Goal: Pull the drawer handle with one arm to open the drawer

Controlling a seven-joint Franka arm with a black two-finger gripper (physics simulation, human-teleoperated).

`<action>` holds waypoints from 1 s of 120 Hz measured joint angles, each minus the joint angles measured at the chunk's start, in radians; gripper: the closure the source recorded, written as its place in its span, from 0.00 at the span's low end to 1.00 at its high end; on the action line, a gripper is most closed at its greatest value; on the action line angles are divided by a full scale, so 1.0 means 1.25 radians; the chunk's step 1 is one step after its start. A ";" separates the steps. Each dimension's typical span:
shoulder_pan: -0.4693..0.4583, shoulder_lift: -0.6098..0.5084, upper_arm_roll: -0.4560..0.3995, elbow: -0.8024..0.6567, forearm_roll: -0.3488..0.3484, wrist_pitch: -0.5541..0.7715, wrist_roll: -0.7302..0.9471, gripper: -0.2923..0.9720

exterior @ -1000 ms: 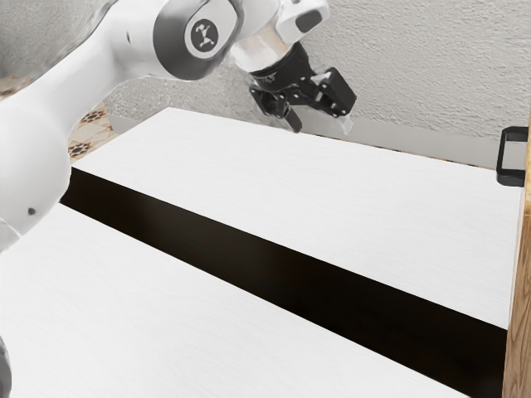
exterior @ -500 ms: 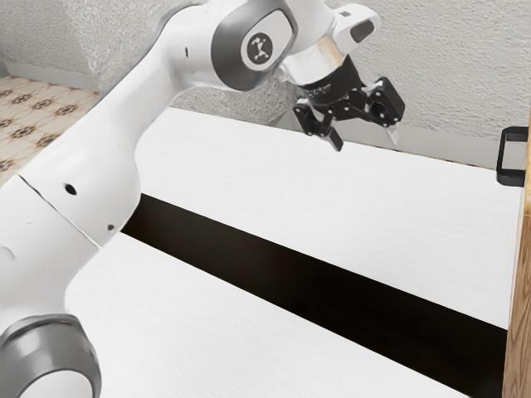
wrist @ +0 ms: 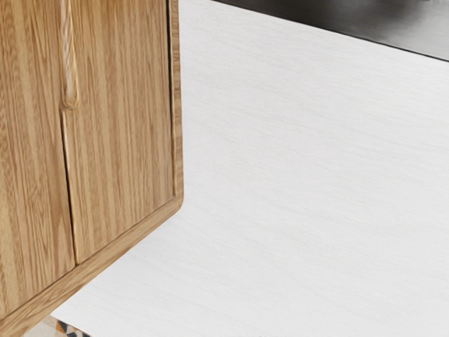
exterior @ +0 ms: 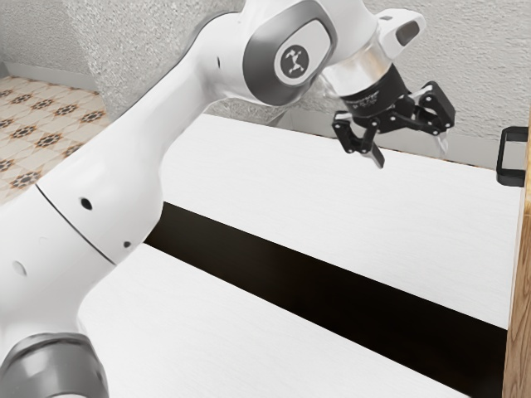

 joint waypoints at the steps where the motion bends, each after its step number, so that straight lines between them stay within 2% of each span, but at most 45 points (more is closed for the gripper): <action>1: 0.000 -0.001 0.000 0.000 -0.001 0.001 -0.002 0.23; 55: -0.031 -0.003 -0.001 0.000 -0.055 0.066 -0.075 0.23; 120: -0.063 0.022 0.001 -0.002 -0.061 0.098 -0.115 0.23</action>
